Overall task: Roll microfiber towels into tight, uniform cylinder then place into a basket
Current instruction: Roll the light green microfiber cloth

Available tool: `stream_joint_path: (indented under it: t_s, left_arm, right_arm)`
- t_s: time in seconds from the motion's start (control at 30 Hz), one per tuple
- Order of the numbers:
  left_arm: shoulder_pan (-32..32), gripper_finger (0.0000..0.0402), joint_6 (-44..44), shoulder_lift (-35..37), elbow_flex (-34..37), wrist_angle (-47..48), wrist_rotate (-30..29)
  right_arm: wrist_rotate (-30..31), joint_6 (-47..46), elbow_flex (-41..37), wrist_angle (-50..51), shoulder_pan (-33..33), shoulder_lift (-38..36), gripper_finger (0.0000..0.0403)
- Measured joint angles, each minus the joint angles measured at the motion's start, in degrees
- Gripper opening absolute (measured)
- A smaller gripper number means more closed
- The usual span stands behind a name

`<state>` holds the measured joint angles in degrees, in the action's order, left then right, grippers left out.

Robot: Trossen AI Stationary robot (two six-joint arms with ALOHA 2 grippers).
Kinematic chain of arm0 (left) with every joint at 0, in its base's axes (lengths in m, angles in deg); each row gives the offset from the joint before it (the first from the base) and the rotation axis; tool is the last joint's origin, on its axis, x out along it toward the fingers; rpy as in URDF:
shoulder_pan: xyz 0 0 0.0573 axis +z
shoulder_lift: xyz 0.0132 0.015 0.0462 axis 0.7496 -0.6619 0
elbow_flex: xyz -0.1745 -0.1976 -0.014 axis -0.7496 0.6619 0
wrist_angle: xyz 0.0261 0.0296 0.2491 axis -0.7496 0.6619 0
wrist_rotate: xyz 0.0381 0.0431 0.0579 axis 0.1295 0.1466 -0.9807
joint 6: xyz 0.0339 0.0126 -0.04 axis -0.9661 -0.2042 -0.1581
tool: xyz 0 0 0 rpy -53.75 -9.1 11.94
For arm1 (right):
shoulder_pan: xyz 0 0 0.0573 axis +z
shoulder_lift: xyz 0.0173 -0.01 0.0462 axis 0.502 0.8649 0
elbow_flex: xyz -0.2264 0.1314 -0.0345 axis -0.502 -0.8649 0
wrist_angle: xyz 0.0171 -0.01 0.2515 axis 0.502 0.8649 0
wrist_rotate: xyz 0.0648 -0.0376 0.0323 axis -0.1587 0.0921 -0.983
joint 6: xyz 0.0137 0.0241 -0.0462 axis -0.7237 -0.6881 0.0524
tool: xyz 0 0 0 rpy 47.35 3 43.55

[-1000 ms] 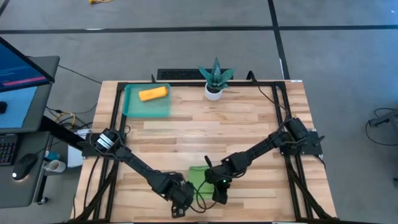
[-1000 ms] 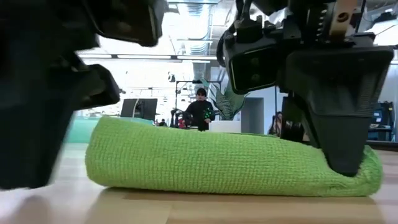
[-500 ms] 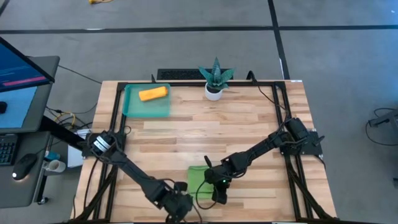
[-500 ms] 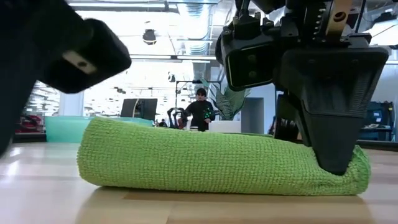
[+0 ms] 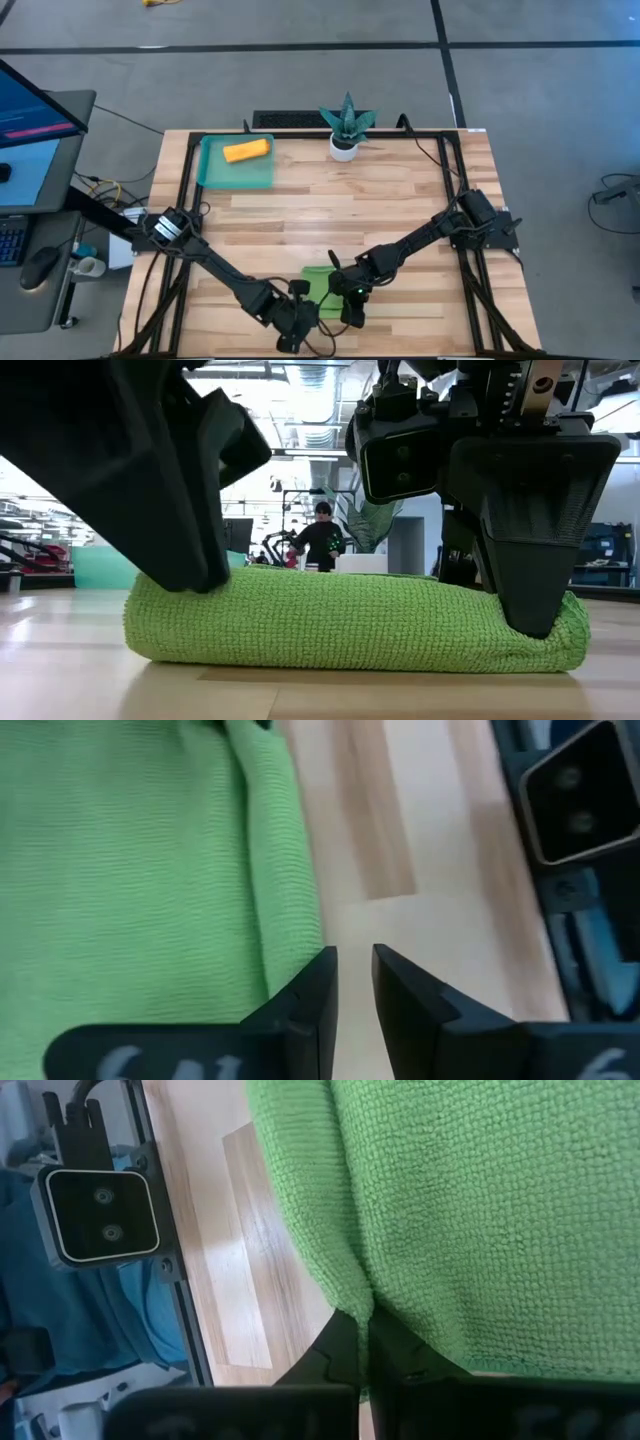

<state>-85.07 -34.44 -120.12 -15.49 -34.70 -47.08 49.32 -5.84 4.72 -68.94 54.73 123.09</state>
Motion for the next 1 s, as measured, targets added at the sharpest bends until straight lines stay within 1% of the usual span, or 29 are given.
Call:
stream_joint_path:
  t_s: [0.17,0.23,0.37,0.67,0.8,1.0]
  left_arm:
    - [1.3,0.0049,0.3,-0.1,0.0,3.0,-0.5]
    - [1.6,0.0045,1.0,-0.1,0.0,4.8,-1.8]
    - [2.5,0.0037,3.8,-0.1,2.3,4.5,-5.3]
    - [4.0,0.0022,9.1,-0.1,3.1,4.5,-4.9]
    - [4.8,0.0020,10.6,-0.6,3.0,4.3,-2.2]
    - [4.9,0.0019,10.8,-0.8,3.0,4.7,-1.7]
  right_arm:
    - [0.0,0.0,0.0,0.0,0.0,0.0,0.0019]
    - [0.1,0.0,0.0,0.0,0.0,0.0,0.0016]
    - [0.2,0.0,0.1,0.0,0.0,-0.1,0.0018]
    - [-0.9,0.6,0.1,0.5,0.0,-0.1,0.0019]
    - [-0.9,0.8,0.1,0.6,0.0,-0.1,0.0047]
    - [-1.1,-0.3,0.1,0.7,0.1,-0.1,0.0093]
